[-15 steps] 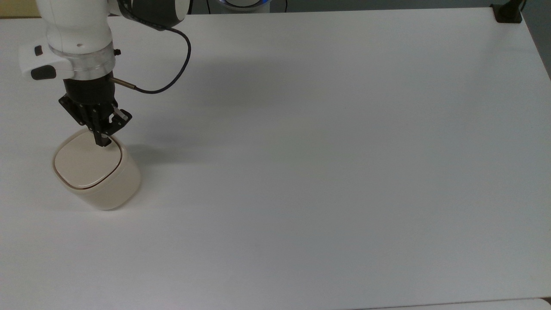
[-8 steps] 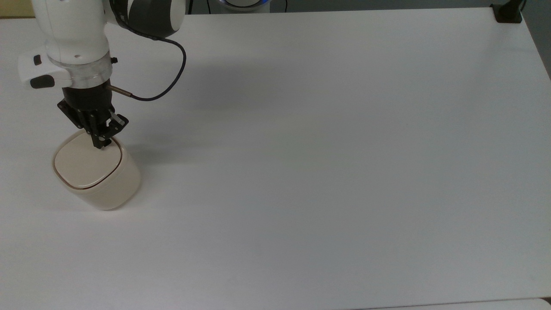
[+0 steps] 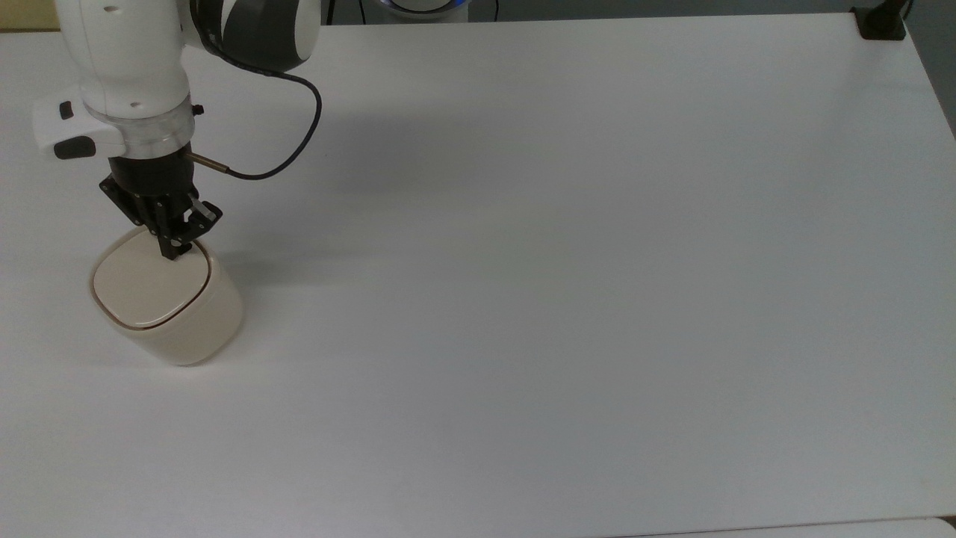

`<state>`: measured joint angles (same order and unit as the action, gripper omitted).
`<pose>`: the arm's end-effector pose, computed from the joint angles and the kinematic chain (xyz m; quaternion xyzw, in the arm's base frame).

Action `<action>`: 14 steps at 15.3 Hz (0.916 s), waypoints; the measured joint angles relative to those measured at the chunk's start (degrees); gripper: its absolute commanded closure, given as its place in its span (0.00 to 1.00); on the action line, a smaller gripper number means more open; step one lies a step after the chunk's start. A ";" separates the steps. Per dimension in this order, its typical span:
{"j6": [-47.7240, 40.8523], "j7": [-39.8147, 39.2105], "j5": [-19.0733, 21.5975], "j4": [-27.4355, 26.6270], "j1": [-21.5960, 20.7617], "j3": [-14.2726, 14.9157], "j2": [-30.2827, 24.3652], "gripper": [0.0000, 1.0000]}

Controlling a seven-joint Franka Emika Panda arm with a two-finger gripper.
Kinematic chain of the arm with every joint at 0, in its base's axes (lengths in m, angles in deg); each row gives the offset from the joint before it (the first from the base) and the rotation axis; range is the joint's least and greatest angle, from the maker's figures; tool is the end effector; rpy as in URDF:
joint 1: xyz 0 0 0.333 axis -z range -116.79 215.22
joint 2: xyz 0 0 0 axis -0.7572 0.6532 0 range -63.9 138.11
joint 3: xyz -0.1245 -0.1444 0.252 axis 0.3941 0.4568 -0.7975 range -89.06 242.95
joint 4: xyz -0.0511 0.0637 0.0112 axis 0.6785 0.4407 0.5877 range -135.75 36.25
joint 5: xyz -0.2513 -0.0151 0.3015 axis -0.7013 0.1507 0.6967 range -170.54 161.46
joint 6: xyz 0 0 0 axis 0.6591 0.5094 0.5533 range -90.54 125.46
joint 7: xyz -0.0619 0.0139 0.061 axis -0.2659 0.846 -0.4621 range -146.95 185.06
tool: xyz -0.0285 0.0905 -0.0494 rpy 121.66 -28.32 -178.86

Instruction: Open the trash bin

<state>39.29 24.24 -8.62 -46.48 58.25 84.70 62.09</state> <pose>0.6842 -0.1926 0.4453 0.9739 -0.1602 0.1436 0.0729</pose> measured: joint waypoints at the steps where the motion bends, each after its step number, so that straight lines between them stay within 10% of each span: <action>1: -0.09 0.00 0.00 0.34 0.04 0.01 -0.41 1.00; 14: -23.74 -5.29 -0.51 2.65 -10.96 -1.47 -13.96 0.89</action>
<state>15.55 18.95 -9.13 -43.83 47.30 83.23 48.12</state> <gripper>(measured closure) 0.907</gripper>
